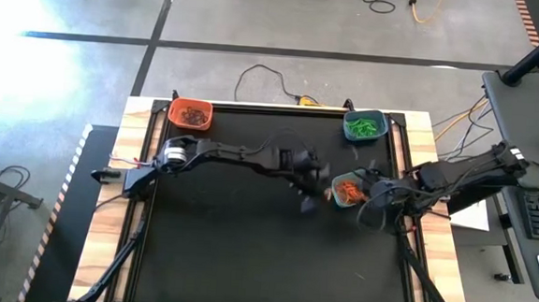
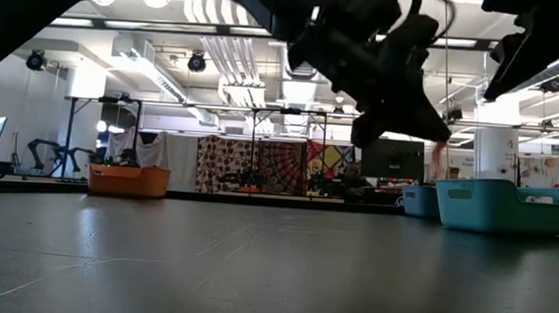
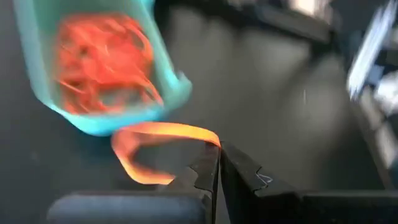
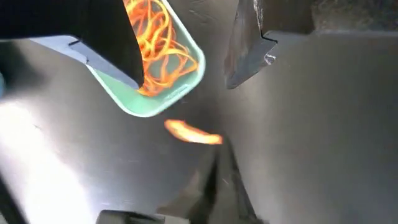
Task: Sort rubber bands into baskets
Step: Put the orange rubber band into the green bin
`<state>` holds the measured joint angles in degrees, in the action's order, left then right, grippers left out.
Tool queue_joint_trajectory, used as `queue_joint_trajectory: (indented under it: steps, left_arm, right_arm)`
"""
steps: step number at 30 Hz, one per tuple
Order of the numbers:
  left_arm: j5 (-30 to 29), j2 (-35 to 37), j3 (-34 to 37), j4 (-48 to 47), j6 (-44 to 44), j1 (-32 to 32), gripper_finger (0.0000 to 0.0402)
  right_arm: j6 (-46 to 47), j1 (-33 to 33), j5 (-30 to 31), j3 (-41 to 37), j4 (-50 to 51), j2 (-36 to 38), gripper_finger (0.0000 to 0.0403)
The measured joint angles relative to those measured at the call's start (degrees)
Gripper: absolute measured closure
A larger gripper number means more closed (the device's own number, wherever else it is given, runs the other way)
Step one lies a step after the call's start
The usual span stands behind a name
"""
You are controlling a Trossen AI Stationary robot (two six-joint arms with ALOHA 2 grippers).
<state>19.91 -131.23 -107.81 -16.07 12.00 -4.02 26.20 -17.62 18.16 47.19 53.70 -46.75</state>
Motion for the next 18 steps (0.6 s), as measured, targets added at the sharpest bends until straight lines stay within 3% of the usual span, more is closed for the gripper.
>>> queue_joint_trajectory:
  steps: [5, 11, 15, 18]
  left_arm:
    - [-2.47, -0.25, -0.13, -8.29, -7.85, 2.95, 0.0402]
    - [-6.82, -0.75, 0.41, -8.59, -7.66, 5.06, 0.0402]
    - [-10.94, -0.76, 3.41, -8.51, -6.52, 5.58, 0.0402]
    - [-11.96, -0.80, 6.17, -8.20, -6.24, 5.76, 0.0402]
  right_arm:
    - [-6.19, -0.03, -4.24, -0.84, -5.31, -5.99, 0.0188]
    - [-4.93, -0.73, -8.77, -0.46, -6.15, -13.69, 0.0188]
    - [-2.92, -1.68, -15.01, -0.09, -5.99, -16.62, 0.0188]
    - [-1.10, -2.84, -15.57, 0.43, -6.55, -17.99, 0.0188]
